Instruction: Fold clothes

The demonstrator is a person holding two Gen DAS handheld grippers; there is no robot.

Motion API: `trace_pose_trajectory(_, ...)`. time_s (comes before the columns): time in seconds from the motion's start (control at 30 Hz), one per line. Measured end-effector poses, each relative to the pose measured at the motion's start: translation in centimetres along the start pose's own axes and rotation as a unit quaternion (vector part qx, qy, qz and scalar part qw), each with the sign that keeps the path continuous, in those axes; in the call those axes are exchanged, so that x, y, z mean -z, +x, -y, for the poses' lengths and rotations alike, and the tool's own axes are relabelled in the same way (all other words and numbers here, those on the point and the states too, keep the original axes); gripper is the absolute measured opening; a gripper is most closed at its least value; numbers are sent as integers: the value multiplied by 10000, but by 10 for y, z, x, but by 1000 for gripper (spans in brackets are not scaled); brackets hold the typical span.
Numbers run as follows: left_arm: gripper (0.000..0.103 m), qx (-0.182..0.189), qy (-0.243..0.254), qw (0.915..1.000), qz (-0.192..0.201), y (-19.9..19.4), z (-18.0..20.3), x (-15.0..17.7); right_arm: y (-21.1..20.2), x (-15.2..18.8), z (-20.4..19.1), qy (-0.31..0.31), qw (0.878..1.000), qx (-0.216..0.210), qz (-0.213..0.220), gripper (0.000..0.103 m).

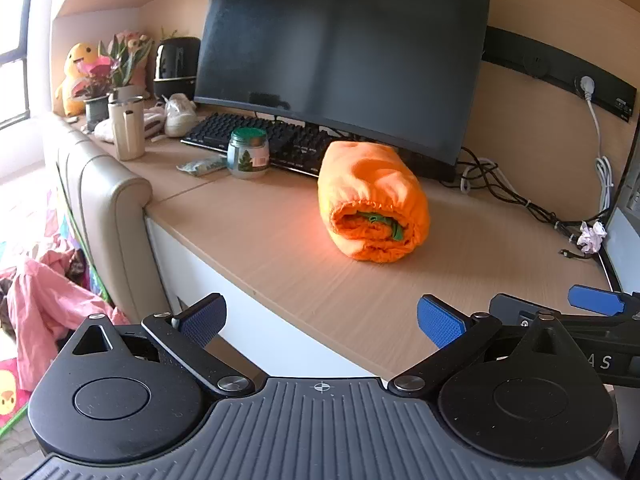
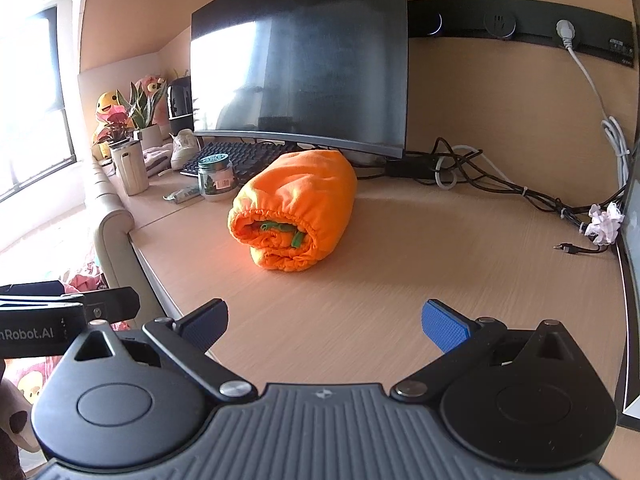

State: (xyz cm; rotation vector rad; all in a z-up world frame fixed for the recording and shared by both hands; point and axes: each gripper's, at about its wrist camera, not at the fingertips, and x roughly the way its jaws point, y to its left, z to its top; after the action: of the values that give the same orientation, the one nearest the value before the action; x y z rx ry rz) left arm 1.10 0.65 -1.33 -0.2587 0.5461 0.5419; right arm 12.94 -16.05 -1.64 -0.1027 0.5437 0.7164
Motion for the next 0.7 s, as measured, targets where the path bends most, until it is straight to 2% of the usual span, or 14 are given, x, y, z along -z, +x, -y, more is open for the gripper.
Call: trace_pose_trajectory(0.7,103,96,-152,9998,-66,2,-4,2,5,0,-2,29,10000,-29,-82,103)
